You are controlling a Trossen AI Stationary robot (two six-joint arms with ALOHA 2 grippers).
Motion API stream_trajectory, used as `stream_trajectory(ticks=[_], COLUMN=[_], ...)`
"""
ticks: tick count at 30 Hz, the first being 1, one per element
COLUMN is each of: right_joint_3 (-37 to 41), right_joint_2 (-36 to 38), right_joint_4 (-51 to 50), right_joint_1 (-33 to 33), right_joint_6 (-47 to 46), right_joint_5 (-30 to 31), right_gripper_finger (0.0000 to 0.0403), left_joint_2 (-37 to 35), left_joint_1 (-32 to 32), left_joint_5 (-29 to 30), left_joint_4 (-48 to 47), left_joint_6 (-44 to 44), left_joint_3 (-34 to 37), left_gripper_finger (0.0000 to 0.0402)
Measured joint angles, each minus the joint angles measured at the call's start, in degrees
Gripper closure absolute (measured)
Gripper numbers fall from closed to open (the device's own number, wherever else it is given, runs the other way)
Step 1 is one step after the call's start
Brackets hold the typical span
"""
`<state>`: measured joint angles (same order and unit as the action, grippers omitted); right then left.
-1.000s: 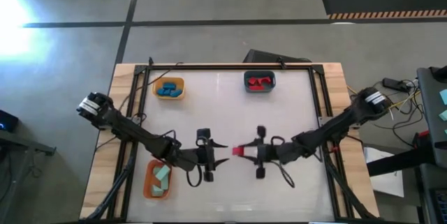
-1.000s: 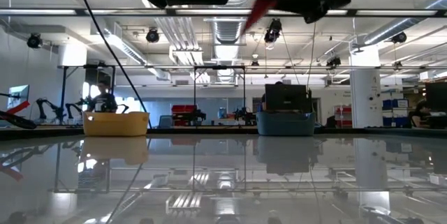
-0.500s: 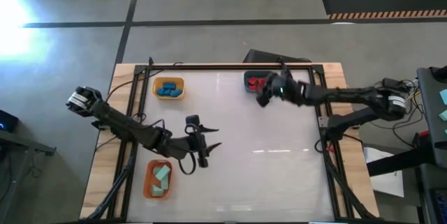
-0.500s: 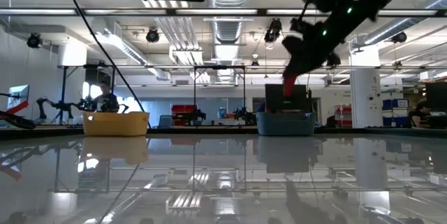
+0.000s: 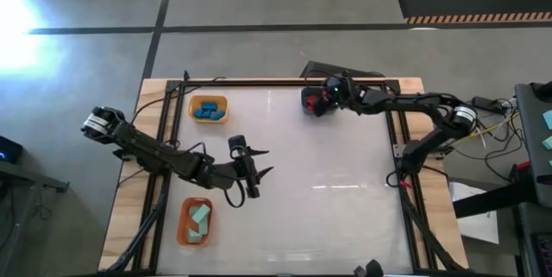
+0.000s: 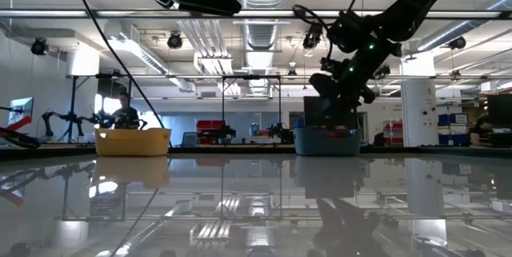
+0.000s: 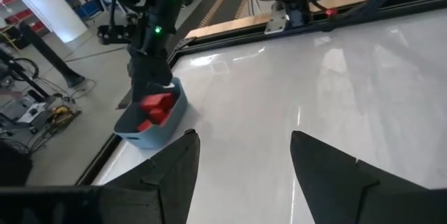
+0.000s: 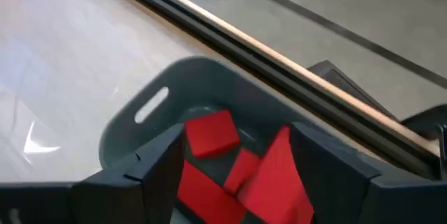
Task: Sort & place blocks by color
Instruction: Return to Home Position
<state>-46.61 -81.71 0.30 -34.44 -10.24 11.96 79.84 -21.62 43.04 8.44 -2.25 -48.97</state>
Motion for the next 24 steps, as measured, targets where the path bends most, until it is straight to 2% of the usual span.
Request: stream_trajectory(ticks=[6,10,14,17,20,24], right_joint_3=[-0.65,1.49,4.66,8.14,12.39,18.33], right_joint_2=[2.41,6.17,9.52,11.53,13.28,16.84], right_joint_4=[-1.64,-2.41,0.18,6.48,14.77,24.94], right_joint_1=[3.58,9.27,16.93,23.08,28.37,32.36], right_joint_6=[0.03,-0.16,0.59,5.39,10.22,14.83], right_joint_5=[-0.46,-0.45,-0.6,-2.68,-5.06,-4.58], right_gripper_finger=[0.0168,0.0185,0.02,0.021,0.022,0.0235], left_joint_2=[-1.84,-6.56,-14.26,-21.24,-28.41,-37.08], left_joint_1=[0.25,1.09,2.73,4.06,5.15,5.61], left_joint_5=[-0.06,-2.71,-8.63,-11.06,-12.43,-12.98], left_joint_4=[-3.06,-3.1,-1.9,-1.39,-0.98,-0.96], left_joint_6=[-3.93,-5.13,-3.74,-3.63,-3.51,-2.92], left_joint_3=[1.2,6.23,13.26,18.3,22.38,27.6], left_gripper_finger=[0.0194,0.0207,0.0255,0.0302,0.0348,0.0395])
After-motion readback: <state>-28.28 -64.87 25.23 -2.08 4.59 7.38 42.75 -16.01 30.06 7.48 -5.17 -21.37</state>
